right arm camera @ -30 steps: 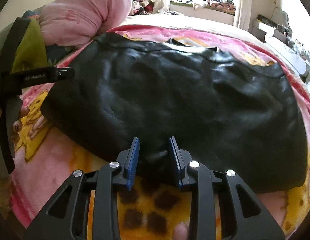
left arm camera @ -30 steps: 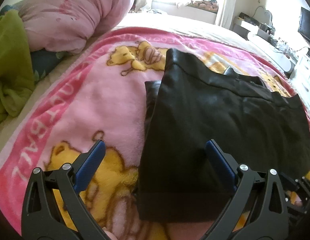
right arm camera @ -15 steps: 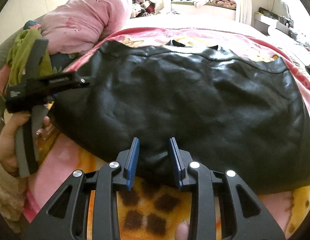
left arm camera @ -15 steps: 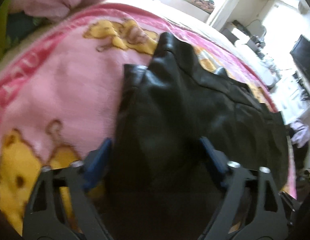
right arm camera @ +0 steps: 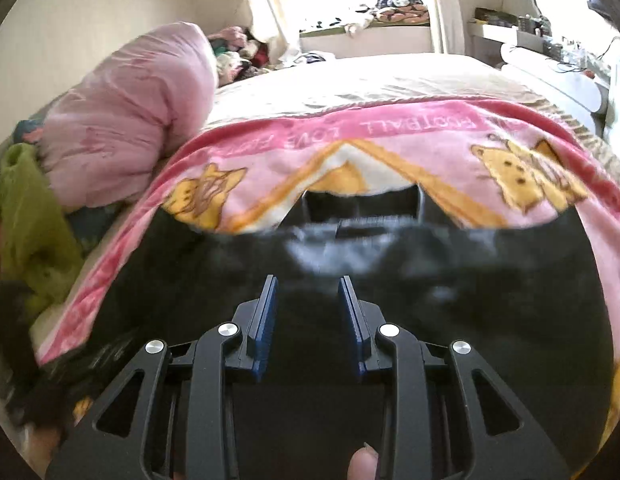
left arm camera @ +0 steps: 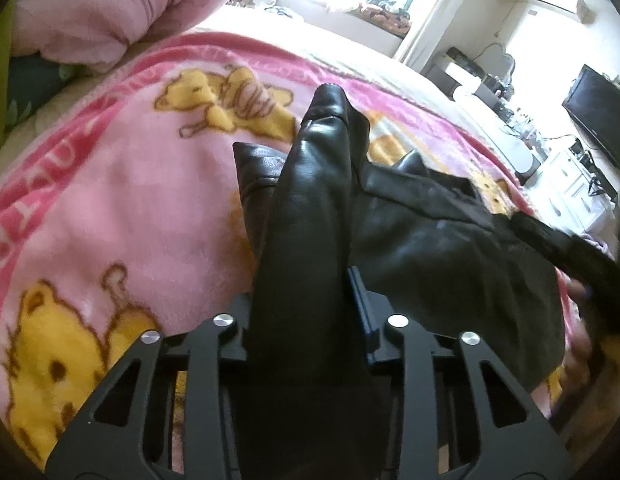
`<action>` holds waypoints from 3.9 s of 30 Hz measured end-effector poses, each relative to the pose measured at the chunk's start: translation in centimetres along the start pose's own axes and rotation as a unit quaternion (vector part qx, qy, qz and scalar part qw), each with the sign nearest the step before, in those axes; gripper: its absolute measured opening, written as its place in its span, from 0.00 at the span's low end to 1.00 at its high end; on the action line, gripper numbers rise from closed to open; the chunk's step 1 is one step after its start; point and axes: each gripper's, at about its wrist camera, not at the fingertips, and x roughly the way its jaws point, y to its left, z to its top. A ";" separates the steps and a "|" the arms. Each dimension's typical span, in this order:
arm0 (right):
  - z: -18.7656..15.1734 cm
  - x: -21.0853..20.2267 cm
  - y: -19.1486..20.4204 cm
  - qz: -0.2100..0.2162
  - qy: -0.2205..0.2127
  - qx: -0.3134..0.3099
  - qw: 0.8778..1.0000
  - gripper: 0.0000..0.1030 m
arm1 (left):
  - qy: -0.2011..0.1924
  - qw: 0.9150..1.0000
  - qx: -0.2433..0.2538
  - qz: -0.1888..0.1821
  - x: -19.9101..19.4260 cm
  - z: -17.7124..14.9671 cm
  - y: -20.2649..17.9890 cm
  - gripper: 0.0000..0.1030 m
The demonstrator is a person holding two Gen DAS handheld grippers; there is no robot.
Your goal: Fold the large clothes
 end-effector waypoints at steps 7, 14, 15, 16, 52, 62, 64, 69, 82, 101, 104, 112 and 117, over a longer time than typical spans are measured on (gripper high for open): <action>-1.4 7.5 -1.7 -0.043 0.080 0.007 0.996 0.29 | -0.013 1.000 0.011 -0.006 -0.5 0.5 -1.1 0.21; -1.3 1.6 -0.7 0.012 0.042 -0.019 0.999 0.29 | -0.009 1.000 0.006 0.002 -0.1 0.6 -0.7 0.21; -2.1 -0.2 0.3 0.017 0.029 -0.045 0.998 0.29 | -0.005 1.000 -0.002 -0.002 0.1 0.7 -0.3 0.23; -2.6 -1.2 1.0 0.015 0.023 -0.061 0.998 0.29 | -0.001 1.000 -0.007 -0.003 0.3 0.7 -0.1 0.25; -10.1 -5.6 -2.1 0.111 0.062 0.048 0.991 0.60 | -0.028 0.996 -0.042 -0.070 -2.0 0.5 -1.0 0.13; 2.3 -7.2 5.8 0.175 0.063 0.001 0.983 0.85 | -0.068 0.993 -0.008 -0.094 -4.8 0.4 -4.1 0.13; 3.9 -5.8 8.0 0.168 0.093 -0.019 0.981 0.85 | -0.075 0.992 -0.002 -0.098 -5.2 0.4 -4.6 0.13; 4.6 -2.2 10.8 0.121 0.163 -0.045 0.978 0.85 | -0.085 0.991 0.015 -0.103 -5.6 0.3 -5.8 0.14; 3.8 3.2 12.4 0.064 0.237 -0.105 0.964 0.73 | -0.082 0.990 0.007 -0.115 -5.6 0.4 -5.5 0.13; 5.4 -5.8 -1.7 0.191 0.111 -0.028 0.975 0.31 | -0.086 0.985 0.095 -0.118 -7.3 0.2 -16.2 0.17; 4.9 -6.6 -5.7 0.202 0.100 0.002 0.974 0.28 | -0.081 0.982 0.121 -0.120 -6.8 -0.2 -19.6 0.19; 1.5 -6.0 -16.3 0.245 0.090 0.103 0.960 0.25 | -0.060 0.966 0.195 -0.157 -5.3 -2.9 -27.2 0.26; -0.9 -5.2 -20.4 0.266 0.086 0.133 0.951 0.25 | -0.019 0.958 0.197 -0.206 -5.2 -4.5 -28.0 0.35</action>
